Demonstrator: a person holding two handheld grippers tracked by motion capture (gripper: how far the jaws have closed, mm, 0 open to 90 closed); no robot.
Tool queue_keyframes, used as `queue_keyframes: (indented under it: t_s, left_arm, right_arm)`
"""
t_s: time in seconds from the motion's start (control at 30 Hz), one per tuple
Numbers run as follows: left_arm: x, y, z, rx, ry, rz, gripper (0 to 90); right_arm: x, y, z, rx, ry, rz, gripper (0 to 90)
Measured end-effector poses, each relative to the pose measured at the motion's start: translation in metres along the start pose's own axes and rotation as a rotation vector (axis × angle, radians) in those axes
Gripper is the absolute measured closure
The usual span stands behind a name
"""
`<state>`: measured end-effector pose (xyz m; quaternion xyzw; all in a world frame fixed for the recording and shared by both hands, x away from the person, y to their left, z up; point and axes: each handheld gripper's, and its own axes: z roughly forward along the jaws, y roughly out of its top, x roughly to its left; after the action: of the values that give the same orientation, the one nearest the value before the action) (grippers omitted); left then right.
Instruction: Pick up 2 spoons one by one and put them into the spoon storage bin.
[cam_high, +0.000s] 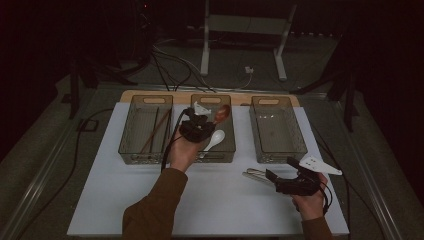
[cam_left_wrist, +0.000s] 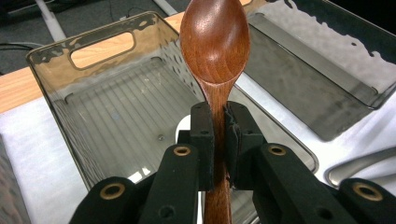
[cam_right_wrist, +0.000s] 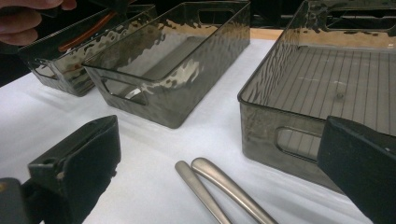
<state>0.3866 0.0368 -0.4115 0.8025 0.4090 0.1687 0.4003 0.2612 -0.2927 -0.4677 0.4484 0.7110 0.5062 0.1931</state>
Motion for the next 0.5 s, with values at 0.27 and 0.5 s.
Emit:
queue_keyframes:
  t_s: [0.27, 0.5]
  left_arm:
    - [0.007, -0.001, 0.004, -0.020, 0.003, -0.020, 83.8]
    - [0.013, 0.000, 0.010, -0.019, 0.018, -0.033, 83.8]
  right_arm:
    - [0.000, 0.000, 0.000, -0.002, 0.000, 0.001, 0.0]
    - [0.000, 0.000, 0.000, -0.001, 0.001, 0.001, 0.0]
